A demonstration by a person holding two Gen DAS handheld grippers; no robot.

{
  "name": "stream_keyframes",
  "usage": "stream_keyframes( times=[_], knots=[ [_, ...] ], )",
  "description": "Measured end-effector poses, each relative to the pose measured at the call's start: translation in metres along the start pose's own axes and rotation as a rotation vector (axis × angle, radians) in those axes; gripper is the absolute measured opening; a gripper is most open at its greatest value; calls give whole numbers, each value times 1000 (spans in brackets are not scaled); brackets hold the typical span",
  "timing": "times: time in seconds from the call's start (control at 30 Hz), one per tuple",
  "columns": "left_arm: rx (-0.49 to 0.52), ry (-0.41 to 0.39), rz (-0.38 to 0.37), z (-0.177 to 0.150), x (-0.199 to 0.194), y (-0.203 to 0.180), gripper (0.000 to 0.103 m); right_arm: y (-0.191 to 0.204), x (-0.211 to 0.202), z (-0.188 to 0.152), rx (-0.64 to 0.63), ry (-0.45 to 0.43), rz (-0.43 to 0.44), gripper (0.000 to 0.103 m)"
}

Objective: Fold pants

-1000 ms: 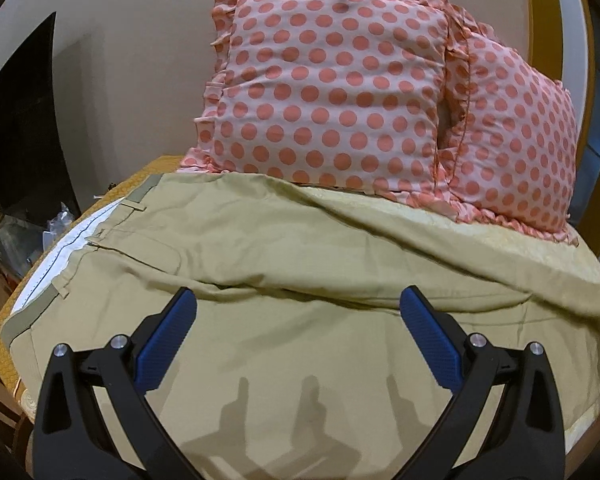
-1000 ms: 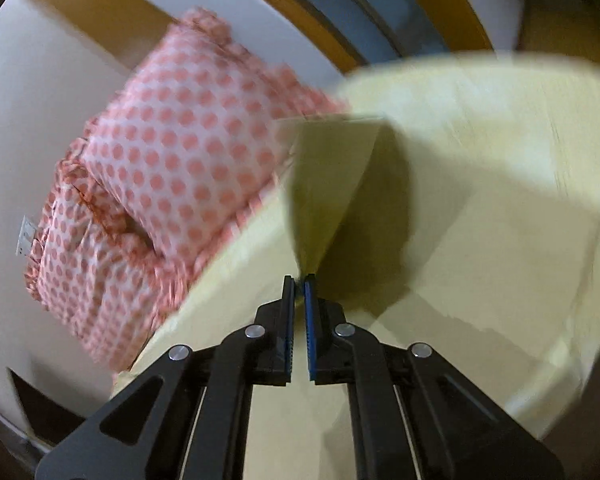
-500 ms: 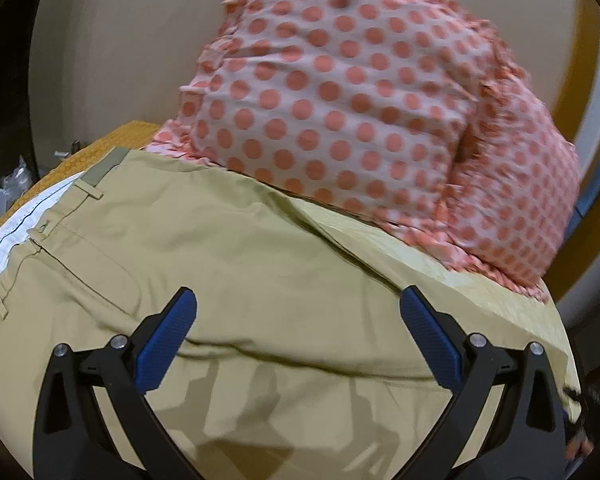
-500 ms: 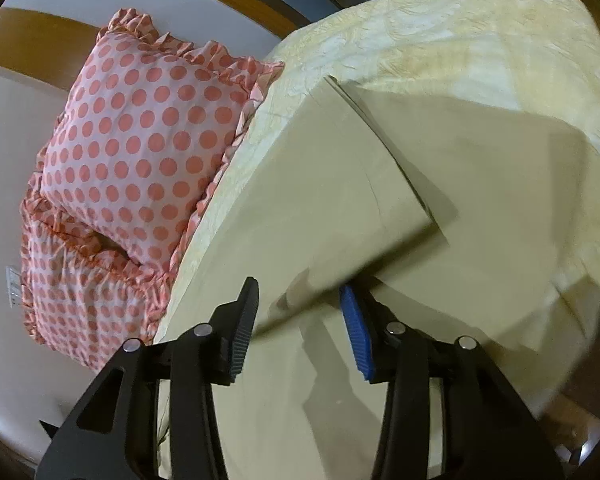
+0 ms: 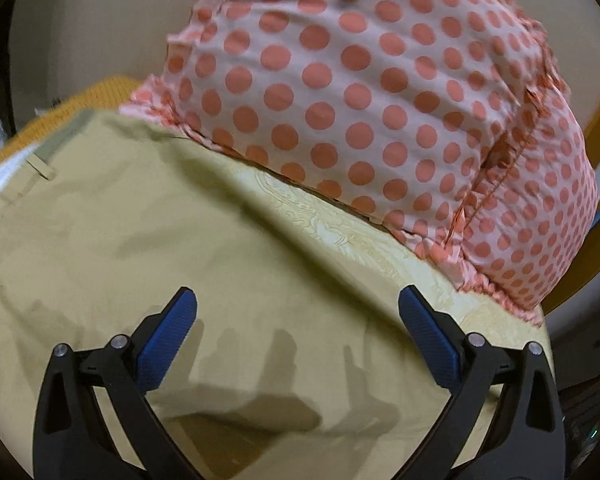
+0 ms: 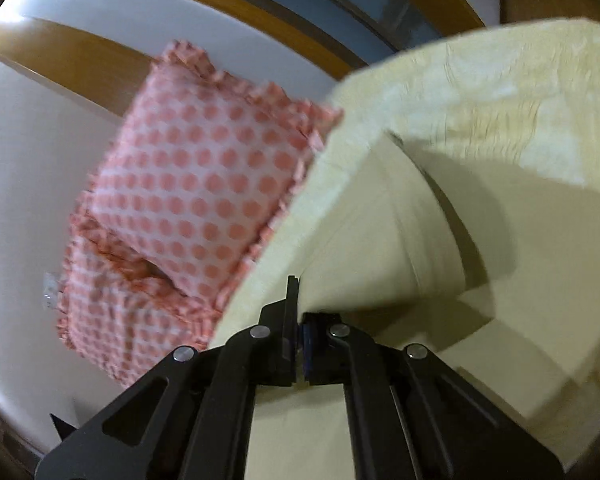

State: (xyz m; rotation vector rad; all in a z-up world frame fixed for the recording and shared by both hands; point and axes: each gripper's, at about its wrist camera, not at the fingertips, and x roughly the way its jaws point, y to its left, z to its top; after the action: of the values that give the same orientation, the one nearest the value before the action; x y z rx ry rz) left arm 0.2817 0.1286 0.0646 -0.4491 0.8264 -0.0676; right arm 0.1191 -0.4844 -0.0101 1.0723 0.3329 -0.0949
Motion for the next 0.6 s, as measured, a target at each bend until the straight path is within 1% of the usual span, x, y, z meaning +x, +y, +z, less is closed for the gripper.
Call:
stream_keyframes(
  times=[0.03, 0.1, 0.17, 0.2, 0.27, 0.3, 0.33, 0.37, 0.4, 0.47, 0.5, 0.57, 0.6],
  knots=[
    [-14, 25, 3, 4, 8, 1, 94, 2, -7, 3, 1, -11, 26, 1],
    [-30, 66, 17, 8, 23, 0, 92, 7, -14, 7, -8, -22, 48, 1],
    [-33, 78, 36, 9, 31, -1, 91, 13, -20, 12, -28, -36, 63, 1],
    [-40, 82, 57, 10, 37, -1, 87, 15, -22, 13, -36, -42, 65, 1],
    [-64, 97, 69, 12, 46, 2, 71, 18, -24, 15, -50, -44, 78, 1],
    [-94, 112, 42, 13, 53, 8, 38, 18, -24, 16, -53, -43, 82, 1],
    [-117, 119, 9, 13, 56, 13, 8, 19, -24, 18, -60, -42, 85, 1],
    [-166, 125, -25, 11, 55, 22, 8, 18, -24, 18, -66, -39, 90, 1],
    [-186, 104, -41, 6, 46, 27, 5, 18, -24, 19, -74, -34, 91, 1],
    [-149, 53, -40, -3, 19, 26, 5, 16, -27, 21, -82, -18, 89, 1],
    [-115, -3, -54, -17, -13, 26, 5, 14, -30, 21, -88, -14, 85, 1],
    [-92, -52, -82, -40, -54, 28, 5, 9, -37, 22, -107, -19, 55, 1],
    [-83, -74, -91, -63, -81, 30, 6, 5, -40, 22, -117, -20, 38, 1]
  ],
)
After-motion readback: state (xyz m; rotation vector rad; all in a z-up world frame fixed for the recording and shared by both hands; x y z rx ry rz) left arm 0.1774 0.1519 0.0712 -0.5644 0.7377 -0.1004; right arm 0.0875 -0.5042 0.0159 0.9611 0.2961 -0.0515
